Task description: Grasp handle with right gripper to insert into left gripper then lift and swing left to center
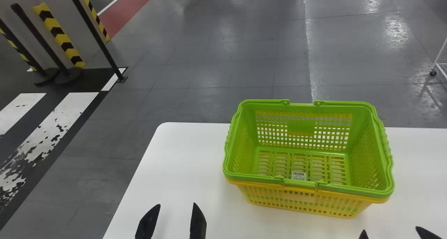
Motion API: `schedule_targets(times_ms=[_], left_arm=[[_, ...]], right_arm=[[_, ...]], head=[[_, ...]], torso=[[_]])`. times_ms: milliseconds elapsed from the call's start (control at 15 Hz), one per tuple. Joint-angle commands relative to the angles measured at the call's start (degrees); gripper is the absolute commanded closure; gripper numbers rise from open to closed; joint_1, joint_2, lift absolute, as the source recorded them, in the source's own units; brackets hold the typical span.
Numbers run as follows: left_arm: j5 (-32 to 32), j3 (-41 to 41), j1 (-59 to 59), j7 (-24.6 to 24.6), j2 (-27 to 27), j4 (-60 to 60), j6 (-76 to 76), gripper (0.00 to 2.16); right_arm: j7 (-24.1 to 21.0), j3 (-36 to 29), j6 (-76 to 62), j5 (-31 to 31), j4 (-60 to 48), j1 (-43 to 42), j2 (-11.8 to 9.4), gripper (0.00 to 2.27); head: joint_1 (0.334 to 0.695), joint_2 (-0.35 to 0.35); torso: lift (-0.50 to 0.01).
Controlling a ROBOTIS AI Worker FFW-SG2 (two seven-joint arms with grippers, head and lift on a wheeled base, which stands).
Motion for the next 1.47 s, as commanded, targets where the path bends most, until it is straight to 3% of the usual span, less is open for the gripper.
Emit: schedule_targets(times_ms=[0, 1000, 1400], left_arm=[[-0.1, -0.2, 0.0, 0.0, 0.0, 0.0, -0.1, 0.14], [-1.9, 2.5, -0.3, 1.2, 0.4, -3.9, -0.8, 0.07], [-0.4, 9.2, -3.1, -1.3, 1.2, -16.1, 19.8, 0.09]], right_arm=[[0.0, 0.0, 0.0, 0.0, 0.0, 0.0, 0.0, 0.10], [0.0, 0.1, 0.9, 0.0, 0.0, 0.1, 0.0, 0.10], [0.0, 0.1, 2.3, 0.4, -1.0, 0.5, -0.3, 0.10]], head=[[0.695, 0.279], [0.695, 0.274], [0.695, 0.297]], torso=[[-0.093], [-0.093], [-0.093]])
